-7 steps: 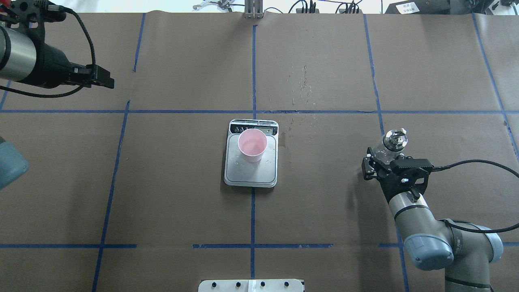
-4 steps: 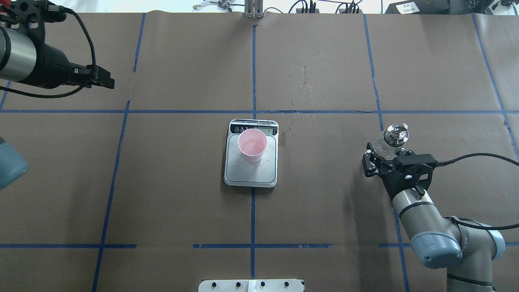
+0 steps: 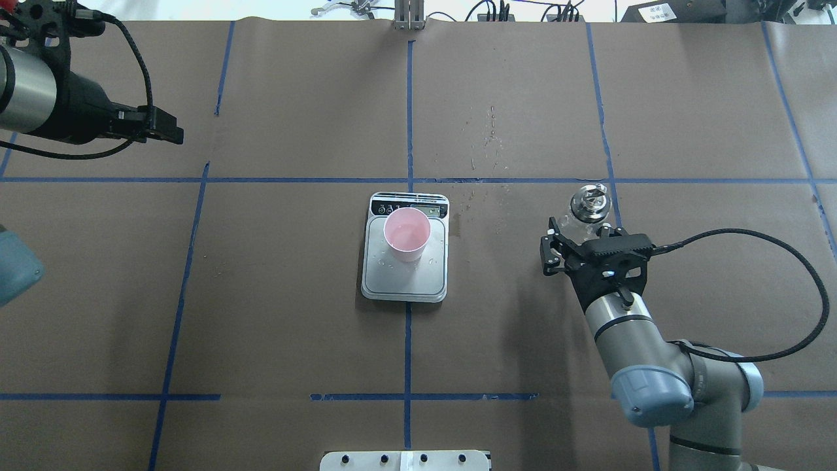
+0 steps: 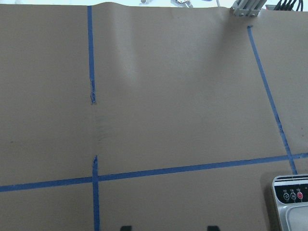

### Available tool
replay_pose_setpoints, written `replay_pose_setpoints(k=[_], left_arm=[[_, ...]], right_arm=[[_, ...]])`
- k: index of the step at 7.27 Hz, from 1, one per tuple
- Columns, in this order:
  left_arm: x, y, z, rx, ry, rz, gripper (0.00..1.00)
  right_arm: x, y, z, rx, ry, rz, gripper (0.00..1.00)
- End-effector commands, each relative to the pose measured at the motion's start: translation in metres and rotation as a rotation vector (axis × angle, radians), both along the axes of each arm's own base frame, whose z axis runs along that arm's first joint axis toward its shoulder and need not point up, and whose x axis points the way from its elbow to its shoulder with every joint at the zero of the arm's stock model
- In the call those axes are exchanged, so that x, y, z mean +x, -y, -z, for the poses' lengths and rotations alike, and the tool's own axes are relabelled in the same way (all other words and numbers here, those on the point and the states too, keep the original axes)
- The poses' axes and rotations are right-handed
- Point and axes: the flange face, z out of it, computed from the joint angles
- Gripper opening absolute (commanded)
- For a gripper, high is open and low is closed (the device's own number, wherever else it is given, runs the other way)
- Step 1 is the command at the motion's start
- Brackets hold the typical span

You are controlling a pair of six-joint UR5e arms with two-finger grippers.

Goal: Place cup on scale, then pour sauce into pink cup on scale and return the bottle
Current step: 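Carry the bottle with the right gripper over the pink cup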

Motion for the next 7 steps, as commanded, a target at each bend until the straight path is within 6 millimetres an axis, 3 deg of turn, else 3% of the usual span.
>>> replay_pose_setpoints(k=[1, 2, 3, 4, 6, 7], left_arm=[[0.0, 0.001, -0.003, -0.006, 0.004, 0.0, 0.61], [0.001, 0.001, -0.004, -0.007, 0.005, -0.001, 0.61], [0.0, 0.0, -0.003, -0.006, 0.004, -0.001, 0.61], [0.0, 0.0, -0.003, -0.006, 0.004, -0.001, 0.61], [0.002, 0.001, -0.004, -0.009, 0.006, -0.003, 0.61], [0.002, 0.0, -0.004, -0.009, 0.005, -0.004, 0.61]], right_arm=[[-0.02, 0.006, 0.036, 0.053, -0.154, 0.054, 0.0], [-0.031, 0.011, 0.045, 0.044, -0.236, 0.055, 0.0], [-0.052, 0.02, 0.085, 0.022, -0.325, 0.052, 0.0], [-0.062, 0.022, 0.1, -0.005, -0.423, 0.06, 0.0], [-0.062, 0.022, 0.108, 0.02, -0.498, 0.085, 0.0], [-0.058, 0.024, 0.122, 0.057, -0.564, 0.119, 0.0]])
